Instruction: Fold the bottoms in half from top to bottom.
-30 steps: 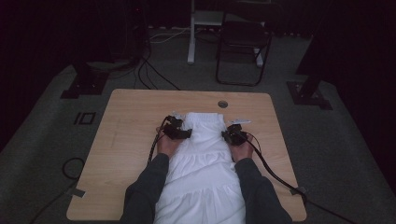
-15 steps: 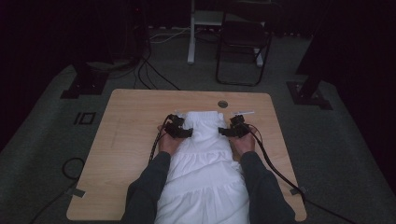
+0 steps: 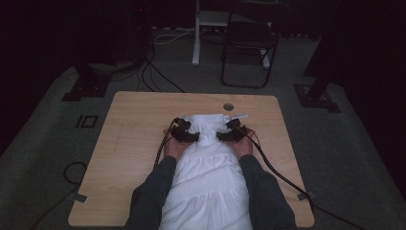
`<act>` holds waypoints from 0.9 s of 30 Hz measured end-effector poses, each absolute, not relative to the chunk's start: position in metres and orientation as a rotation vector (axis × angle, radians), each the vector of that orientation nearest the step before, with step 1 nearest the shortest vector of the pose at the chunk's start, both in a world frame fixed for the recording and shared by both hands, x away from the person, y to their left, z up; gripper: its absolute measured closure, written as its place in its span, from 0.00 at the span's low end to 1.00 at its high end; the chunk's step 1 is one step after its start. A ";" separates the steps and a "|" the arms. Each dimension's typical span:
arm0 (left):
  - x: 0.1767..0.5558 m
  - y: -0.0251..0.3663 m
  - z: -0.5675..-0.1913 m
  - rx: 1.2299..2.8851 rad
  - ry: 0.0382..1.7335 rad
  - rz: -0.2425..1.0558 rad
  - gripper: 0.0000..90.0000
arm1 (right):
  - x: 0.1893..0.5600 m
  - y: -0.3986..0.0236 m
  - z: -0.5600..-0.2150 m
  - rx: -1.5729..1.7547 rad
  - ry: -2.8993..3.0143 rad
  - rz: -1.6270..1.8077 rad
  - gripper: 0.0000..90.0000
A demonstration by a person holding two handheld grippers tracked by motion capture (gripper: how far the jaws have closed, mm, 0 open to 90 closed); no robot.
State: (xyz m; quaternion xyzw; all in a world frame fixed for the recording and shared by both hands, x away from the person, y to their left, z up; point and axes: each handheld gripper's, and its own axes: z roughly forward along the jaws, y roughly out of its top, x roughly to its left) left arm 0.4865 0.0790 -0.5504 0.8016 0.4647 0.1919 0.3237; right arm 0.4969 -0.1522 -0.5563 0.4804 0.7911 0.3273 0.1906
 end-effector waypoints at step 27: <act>0.489 0.104 -0.447 1.904 1.061 0.472 0.95 | 0.505 -0.177 -0.472 1.357 2.172 1.299 0.94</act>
